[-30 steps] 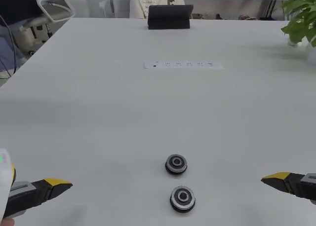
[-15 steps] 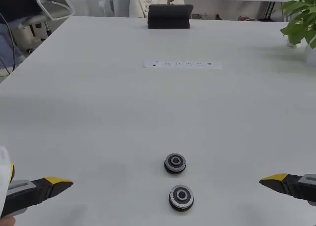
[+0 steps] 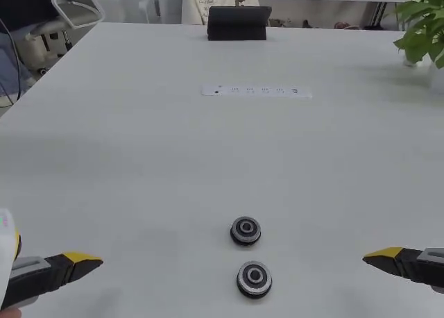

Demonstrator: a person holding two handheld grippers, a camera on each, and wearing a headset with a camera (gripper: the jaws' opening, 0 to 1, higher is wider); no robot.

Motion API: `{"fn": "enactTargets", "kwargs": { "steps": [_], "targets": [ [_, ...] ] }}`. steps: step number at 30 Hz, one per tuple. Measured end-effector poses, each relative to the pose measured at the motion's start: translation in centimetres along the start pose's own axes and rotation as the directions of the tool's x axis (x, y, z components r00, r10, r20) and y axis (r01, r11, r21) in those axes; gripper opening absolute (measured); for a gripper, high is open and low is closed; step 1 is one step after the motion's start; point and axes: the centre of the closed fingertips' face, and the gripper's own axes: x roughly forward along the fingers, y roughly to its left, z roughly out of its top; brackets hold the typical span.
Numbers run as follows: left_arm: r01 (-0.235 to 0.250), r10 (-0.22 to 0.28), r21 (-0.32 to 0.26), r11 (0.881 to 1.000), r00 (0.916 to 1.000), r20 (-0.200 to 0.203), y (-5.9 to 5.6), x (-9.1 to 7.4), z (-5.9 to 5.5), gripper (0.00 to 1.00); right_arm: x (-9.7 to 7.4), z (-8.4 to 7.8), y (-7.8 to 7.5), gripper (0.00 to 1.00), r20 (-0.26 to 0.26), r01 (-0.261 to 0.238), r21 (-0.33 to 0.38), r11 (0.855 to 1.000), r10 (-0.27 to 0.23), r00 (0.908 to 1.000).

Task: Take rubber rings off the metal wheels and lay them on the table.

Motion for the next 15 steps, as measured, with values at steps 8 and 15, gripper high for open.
{"fn": "enactTargets", "kwargs": {
  "steps": [8, 15],
  "targets": [
    [0.002, -0.002, 0.004, 1.000, 1.0000, -0.003, -0.05, 0.03, 0.02, 0.94, 0.04, -0.15, 0.00, 0.87, -0.009, -0.005, -0.003, 1.000, 0.005, 0.9999],
    [0.009, -0.009, 0.007, 1.000, 1.0000, 0.003, -0.14, 0.04, 0.13, 0.94, 0.05, -0.20, 0.00, 0.86, -0.012, -0.007, 0.002, 1.000, 0.007, 0.9999]
  ]
}}
